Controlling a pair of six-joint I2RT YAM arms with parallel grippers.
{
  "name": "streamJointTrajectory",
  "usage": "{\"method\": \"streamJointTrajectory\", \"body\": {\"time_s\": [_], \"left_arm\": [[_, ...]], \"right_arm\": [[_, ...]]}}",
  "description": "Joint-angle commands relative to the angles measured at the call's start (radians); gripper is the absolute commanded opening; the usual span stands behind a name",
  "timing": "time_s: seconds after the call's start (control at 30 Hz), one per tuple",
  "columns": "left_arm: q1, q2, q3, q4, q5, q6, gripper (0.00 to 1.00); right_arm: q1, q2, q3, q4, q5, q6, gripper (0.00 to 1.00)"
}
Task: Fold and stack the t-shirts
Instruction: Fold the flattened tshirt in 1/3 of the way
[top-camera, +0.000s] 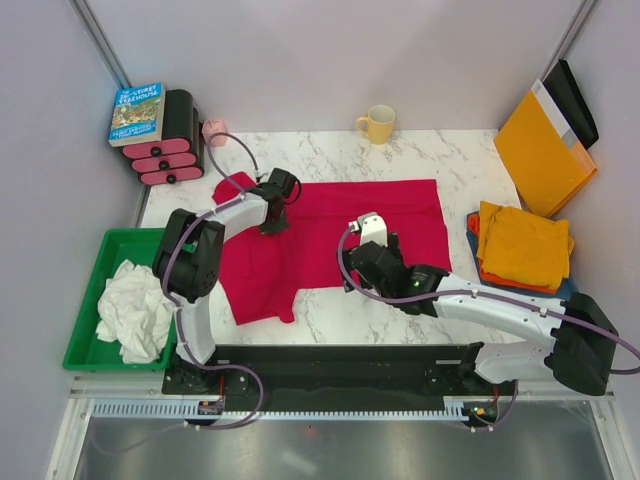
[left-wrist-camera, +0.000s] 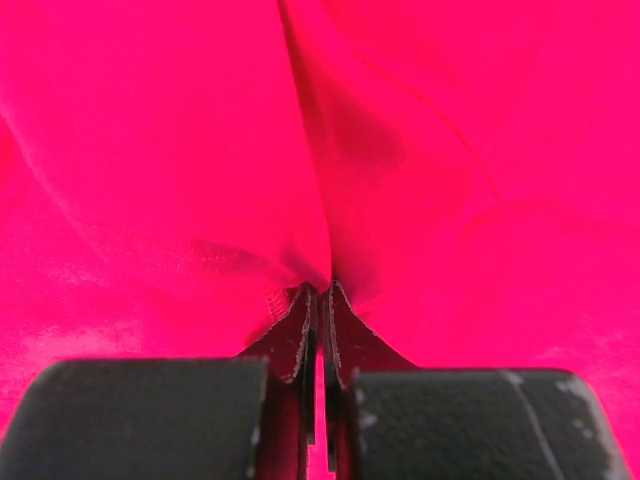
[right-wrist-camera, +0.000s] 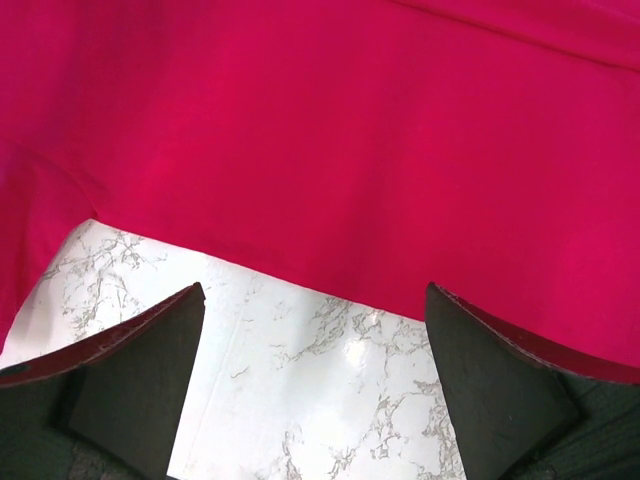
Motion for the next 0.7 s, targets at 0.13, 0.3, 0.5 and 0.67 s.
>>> {"method": "streamJointTrajectory", "body": {"time_s": [0.13,0.3,0.5,0.67], "left_arm": [[-0.009,-0.003,-0.049,-0.047,-0.037,-0.017,0.02],[-0.01,-0.163,-0.126,0.027,-0.035,-0.021,0.41],[-0.01,-0.251,-0.111,0.039,-0.061,-0.02,0.56],[0.009,-0.258,-0.112,0.039,-0.083,-0.079,0.56]], "right_arm": [[0.004,-0.001,0.01,0.035,0.017,-0.01,0.98],[0.006,0.007,0.013,0.044,-0.001,-0.004,0.98],[0.006,0.01,0.005,0.051,-0.016,0.017,0.98],[0.004,-0.002,-0.004,0.051,-0.021,0.027,0.98]]}}
